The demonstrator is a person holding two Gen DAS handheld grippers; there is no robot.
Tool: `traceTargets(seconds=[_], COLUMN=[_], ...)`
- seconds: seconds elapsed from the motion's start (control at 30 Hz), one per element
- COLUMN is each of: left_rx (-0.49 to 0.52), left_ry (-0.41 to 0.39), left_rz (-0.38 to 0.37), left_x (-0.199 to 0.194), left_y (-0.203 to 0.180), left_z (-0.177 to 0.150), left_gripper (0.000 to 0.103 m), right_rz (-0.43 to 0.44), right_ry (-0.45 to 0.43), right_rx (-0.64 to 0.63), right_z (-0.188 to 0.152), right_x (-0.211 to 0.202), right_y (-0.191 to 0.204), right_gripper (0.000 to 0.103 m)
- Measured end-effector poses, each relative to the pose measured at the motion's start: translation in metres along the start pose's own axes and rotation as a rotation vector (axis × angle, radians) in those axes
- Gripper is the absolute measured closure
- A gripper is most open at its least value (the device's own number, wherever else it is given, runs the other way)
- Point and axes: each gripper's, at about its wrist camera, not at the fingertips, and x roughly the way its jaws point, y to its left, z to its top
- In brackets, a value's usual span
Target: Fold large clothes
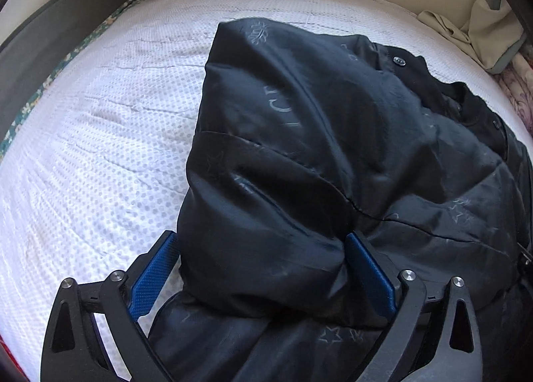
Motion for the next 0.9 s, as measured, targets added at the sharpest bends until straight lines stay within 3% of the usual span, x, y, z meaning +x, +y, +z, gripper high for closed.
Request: traceTargets(seconds=[0.07, 0.33, 0.53, 0.63, 0.7, 0.9], left_rx=[-0.012, -0.053, -0.009, 0.018, 0.025, 0.074], left_ry=[0.000, 0.022, -0.028, -0.090, -0.134, -0.271], left_rz=[-0.004, -0.039, -0.005, -0.024, -0.053, -0.094], left_x=[0.003, 0.009, -0.021, -0.051, -0.076, -0.134], left_y=[0.001, 0.011, 0.011, 0.014, 0.018, 0.032], left_z=[-0.001, 0.002, 0.007, 0.009, 0.009, -0.003], left_gripper=[0.000, 0.000, 0.001, 0.001, 0.001, 0.001], right_rz=[-0.013, -0.051, -0.004, 0.038, 0.043, 0.087], right_ry=[-0.008, -0.083, -0.035, -0.058, -0.114, -0.198], right_rx=[-0.012, -0.038, 0.034, 0.095, 0.100, 0.180], right_z=[-0.002, -0.012, -0.002, 0.003, 0.006, 0.004], right_x=[0.003, 0.009, -0.002, -0.026, -0.048, -0.106], right_y=[0.000, 0.005, -0.002, -0.006, -0.004, -0.022], right_gripper=[0.103, 0.103, 0.103, 0.093, 0.066, 0.057])
